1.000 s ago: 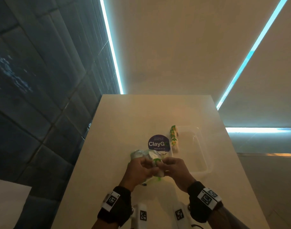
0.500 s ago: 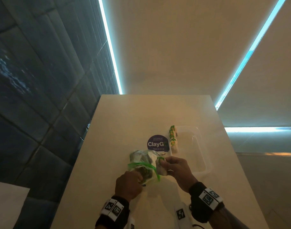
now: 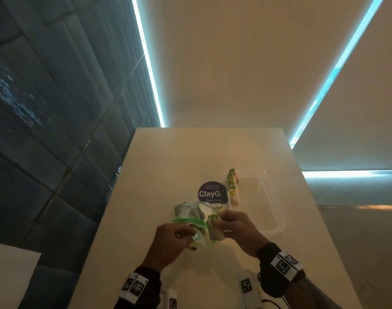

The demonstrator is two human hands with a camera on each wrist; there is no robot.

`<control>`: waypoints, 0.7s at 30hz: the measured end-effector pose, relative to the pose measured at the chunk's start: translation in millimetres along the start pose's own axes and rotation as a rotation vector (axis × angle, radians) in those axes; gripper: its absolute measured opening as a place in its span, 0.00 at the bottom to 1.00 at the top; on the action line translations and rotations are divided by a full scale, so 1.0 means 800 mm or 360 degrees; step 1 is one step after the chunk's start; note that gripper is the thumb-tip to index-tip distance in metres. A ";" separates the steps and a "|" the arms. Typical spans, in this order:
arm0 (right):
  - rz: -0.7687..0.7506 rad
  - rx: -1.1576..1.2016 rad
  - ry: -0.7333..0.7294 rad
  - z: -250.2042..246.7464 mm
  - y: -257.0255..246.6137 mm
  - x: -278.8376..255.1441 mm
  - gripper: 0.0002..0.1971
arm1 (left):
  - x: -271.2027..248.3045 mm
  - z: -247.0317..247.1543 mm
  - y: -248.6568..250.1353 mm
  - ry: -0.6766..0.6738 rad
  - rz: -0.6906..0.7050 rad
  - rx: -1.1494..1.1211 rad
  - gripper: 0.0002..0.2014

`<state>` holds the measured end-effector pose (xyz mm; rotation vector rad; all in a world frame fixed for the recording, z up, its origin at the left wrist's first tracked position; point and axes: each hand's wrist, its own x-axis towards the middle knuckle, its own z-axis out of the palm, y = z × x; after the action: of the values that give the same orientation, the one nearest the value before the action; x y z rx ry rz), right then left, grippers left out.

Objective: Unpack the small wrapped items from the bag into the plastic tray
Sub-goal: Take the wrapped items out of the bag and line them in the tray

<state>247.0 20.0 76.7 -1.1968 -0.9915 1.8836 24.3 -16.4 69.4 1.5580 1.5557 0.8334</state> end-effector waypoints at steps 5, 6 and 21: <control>-0.0010 -0.0233 -0.0132 0.011 -0.006 0.000 0.27 | 0.002 -0.008 0.022 -0.0168 0.0000 -0.0345 0.09; -0.0013 -0.0258 -0.0151 0.012 -0.006 0.000 0.25 | 0.003 -0.008 0.026 -0.0187 -0.0028 -0.0386 0.09; -0.0079 -0.0044 0.0039 0.013 0.007 -0.010 0.15 | 0.009 0.029 0.046 0.0059 -0.0452 -0.0866 0.09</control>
<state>239.6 7.9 77.7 -1.1974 -1.0277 1.8179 63.3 -9.3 89.6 0.9142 1.3803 1.0177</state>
